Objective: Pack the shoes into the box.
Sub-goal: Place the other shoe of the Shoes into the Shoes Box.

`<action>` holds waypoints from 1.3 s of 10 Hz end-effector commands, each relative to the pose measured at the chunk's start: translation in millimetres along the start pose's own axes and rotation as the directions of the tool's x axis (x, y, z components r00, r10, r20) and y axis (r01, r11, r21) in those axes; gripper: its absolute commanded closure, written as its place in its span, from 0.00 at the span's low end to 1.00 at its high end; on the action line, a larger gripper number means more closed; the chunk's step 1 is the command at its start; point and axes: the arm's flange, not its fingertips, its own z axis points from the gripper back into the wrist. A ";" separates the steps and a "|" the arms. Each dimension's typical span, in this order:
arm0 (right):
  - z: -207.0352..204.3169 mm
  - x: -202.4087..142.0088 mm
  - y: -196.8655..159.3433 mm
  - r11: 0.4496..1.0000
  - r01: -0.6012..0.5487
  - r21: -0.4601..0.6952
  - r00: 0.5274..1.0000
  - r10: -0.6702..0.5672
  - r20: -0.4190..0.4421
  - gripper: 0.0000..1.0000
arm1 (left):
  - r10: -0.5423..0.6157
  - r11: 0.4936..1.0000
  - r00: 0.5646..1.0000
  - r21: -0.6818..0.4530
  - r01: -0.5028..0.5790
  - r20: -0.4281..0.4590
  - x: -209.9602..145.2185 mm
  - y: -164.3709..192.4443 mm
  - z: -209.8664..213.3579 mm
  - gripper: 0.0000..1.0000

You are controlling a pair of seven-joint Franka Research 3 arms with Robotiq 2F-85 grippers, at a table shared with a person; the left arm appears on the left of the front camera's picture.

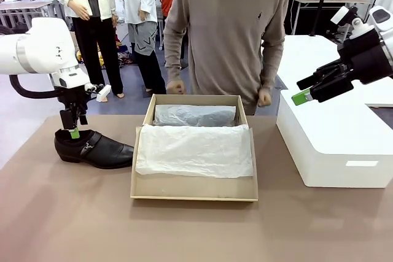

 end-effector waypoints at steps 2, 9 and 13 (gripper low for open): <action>-2.9 0.1 -2.2 1.000 -0.023 0.009 0.999 0.023 0.034 0.00 | 0.005 1.000 1.000 0.017 -0.005 0.013 -4.4 4.0 -11.4 0.00; -2.9 0.1 -2.2 1.000 -0.023 0.009 0.999 0.023 0.034 0.00 | -0.051 0.999 0.999 -0.009 0.051 -0.002 -8.3 11.8 -36.3 0.00; -2.9 0.1 -2.2 1.000 -0.023 0.009 0.999 0.023 0.034 0.00 | -0.067 0.997 0.998 -0.031 0.067 0.007 -7.9 7.5 -34.5 0.74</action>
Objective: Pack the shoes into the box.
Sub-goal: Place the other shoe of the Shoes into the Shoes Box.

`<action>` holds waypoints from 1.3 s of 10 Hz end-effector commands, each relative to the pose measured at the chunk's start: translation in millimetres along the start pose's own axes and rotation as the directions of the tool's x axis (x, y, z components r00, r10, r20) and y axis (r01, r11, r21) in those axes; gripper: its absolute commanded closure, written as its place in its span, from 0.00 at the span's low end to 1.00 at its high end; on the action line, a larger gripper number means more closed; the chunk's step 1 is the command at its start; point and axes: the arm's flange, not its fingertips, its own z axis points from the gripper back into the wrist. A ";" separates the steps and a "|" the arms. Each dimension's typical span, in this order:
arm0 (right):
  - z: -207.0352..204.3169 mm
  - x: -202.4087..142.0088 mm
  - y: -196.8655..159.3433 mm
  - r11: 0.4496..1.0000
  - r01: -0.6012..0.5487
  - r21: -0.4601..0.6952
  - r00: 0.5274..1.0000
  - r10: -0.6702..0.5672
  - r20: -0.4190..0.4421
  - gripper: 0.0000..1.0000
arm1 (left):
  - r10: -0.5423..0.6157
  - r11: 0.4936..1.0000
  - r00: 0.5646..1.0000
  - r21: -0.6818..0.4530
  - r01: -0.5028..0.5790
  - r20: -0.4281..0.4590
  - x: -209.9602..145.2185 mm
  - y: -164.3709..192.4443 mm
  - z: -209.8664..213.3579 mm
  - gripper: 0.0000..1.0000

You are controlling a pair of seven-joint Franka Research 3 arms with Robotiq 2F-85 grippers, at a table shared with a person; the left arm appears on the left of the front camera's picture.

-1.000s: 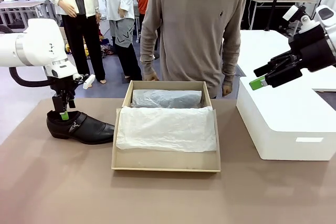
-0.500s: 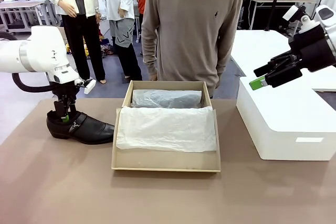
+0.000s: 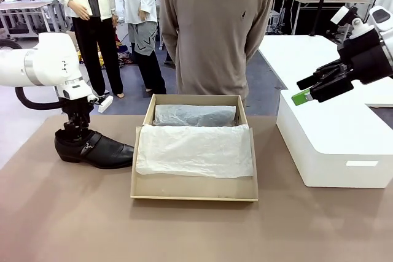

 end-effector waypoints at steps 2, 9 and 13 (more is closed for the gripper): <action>-2.9 0.2 -2.2 1.000 -0.023 0.009 0.999 0.022 0.034 0.00 | -0.027 1.000 1.000 0.002 0.027 0.007 -4.2 -6.0 7.1 1.00; -2.9 0.2 -2.2 1.000 -0.023 0.009 0.999 0.022 0.034 0.00 | -0.020 0.999 0.999 0.026 0.021 -0.031 -5.2 -12.4 13.4 1.00; -2.9 0.2 -2.2 1.000 -0.023 0.009 0.999 0.022 0.034 0.00 | 0.052 0.996 0.999 0.071 -0.051 -0.012 -24.7 -9.9 69.6 1.00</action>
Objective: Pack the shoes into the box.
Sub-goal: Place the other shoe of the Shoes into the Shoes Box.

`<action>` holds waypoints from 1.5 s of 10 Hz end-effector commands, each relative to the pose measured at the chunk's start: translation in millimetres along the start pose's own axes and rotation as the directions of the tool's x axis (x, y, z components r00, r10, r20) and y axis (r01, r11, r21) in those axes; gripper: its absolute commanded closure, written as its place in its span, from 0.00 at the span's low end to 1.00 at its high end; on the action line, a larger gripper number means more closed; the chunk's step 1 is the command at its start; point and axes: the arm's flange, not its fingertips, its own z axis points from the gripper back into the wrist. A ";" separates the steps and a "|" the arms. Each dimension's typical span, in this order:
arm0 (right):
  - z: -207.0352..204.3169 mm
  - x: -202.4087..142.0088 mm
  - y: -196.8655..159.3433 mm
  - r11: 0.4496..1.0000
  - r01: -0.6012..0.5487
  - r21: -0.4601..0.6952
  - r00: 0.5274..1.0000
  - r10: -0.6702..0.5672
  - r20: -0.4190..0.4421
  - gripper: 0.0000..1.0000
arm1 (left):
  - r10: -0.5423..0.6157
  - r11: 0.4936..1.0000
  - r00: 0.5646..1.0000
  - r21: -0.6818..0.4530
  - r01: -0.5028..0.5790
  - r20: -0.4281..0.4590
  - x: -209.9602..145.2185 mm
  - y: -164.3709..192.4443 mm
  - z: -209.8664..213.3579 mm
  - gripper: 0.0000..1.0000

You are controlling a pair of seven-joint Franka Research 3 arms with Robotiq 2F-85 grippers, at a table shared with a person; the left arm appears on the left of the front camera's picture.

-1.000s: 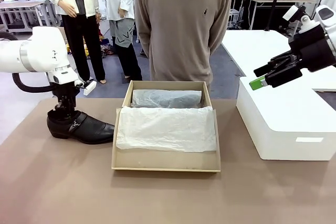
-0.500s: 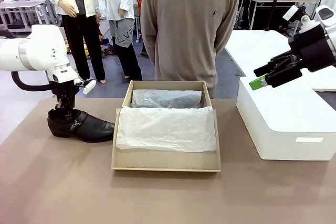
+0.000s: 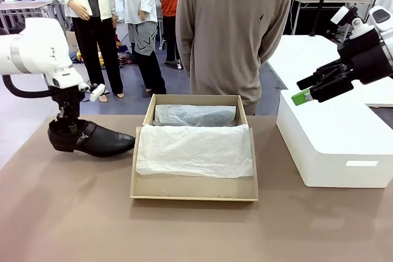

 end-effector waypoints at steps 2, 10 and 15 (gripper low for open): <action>-2.9 0.1 -2.2 1.000 -0.023 0.009 0.999 0.022 0.034 0.00 | 0.035 0.999 0.999 0.024 -0.035 -0.015 -12.6 3.0 59.6 1.00; -2.9 0.1 -2.2 1.000 -0.023 0.009 0.999 0.022 0.034 0.00 | 0.405 0.914 0.909 -0.080 -0.398 0.096 24.1 -33.6 156.5 1.00; -2.9 0.1 -2.2 1.000 -0.023 0.009 0.999 0.022 0.034 0.00 | 0.393 0.918 0.916 -0.091 -0.386 0.082 20.1 -25.2 150.9 1.00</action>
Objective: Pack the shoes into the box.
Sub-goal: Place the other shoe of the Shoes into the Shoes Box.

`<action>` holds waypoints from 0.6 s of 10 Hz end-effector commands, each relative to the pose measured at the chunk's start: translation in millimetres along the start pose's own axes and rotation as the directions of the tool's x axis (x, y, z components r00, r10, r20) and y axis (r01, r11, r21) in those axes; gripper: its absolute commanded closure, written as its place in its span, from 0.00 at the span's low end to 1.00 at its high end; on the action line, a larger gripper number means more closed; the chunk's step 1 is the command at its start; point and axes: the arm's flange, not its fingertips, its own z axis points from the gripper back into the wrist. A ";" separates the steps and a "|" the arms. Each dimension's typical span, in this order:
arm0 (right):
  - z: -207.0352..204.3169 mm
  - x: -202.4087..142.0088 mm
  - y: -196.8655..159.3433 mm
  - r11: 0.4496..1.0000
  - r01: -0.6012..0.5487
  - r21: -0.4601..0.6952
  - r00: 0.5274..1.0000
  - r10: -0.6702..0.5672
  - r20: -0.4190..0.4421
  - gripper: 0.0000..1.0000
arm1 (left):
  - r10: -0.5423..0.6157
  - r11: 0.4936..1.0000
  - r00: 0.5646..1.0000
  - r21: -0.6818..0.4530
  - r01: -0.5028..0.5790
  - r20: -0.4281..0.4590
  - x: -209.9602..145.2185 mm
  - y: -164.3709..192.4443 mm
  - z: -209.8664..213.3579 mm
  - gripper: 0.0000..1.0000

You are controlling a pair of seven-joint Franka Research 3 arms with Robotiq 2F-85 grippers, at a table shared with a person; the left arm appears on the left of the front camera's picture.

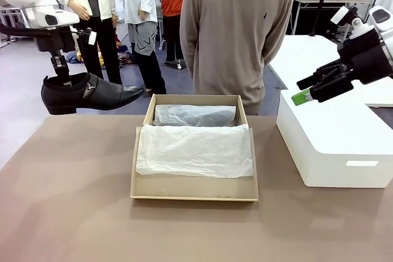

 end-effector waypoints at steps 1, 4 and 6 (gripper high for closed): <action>-2.8 0.1 -2.2 1.000 -0.022 0.010 0.999 0.022 0.035 0.00 | 0.001 1.000 1.000 -0.003 -0.001 0.022 -2.4 -1.6 5.5 1.00; -2.8 0.1 -2.2 1.000 -0.022 0.010 0.999 0.022 0.035 0.00 | 0.336 0.941 0.942 0.016 -0.337 0.016 22.7 -27.1 10.5 1.00; -2.8 0.1 -2.2 1.000 -0.022 0.010 0.999 0.022 0.035 0.00 | 0.536 0.843 0.844 0.039 -0.537 0.015 47.6 -54.0 17.0 1.00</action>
